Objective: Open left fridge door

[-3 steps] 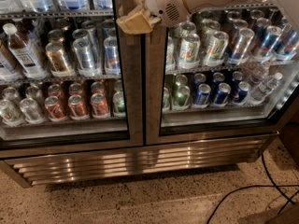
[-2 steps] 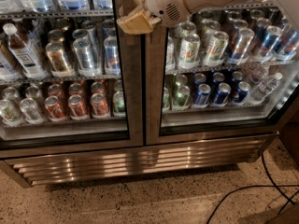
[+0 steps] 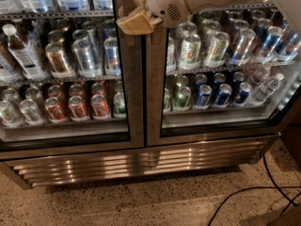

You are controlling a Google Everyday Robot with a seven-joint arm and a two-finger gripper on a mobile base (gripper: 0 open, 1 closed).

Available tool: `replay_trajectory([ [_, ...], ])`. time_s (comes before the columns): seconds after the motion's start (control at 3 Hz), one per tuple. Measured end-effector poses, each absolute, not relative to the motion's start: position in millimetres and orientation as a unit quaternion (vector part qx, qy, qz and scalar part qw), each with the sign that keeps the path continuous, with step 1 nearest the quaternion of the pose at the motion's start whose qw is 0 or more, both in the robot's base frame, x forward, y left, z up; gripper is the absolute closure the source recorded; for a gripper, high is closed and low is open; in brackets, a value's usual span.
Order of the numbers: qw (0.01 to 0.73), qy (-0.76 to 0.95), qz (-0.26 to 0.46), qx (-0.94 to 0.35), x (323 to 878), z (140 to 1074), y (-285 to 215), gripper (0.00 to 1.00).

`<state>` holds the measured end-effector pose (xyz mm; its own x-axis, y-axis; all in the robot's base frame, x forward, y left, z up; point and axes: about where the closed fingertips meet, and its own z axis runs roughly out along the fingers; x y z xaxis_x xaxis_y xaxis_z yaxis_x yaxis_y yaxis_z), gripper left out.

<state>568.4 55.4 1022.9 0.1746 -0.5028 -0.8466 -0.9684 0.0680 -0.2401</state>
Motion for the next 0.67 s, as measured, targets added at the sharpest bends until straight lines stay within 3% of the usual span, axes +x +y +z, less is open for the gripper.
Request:
replay_trajectory([
  [0.67, 0.435, 0.579, 0.272, -0.634, 567.0, 1023.5, 52.7, 1.00],
])
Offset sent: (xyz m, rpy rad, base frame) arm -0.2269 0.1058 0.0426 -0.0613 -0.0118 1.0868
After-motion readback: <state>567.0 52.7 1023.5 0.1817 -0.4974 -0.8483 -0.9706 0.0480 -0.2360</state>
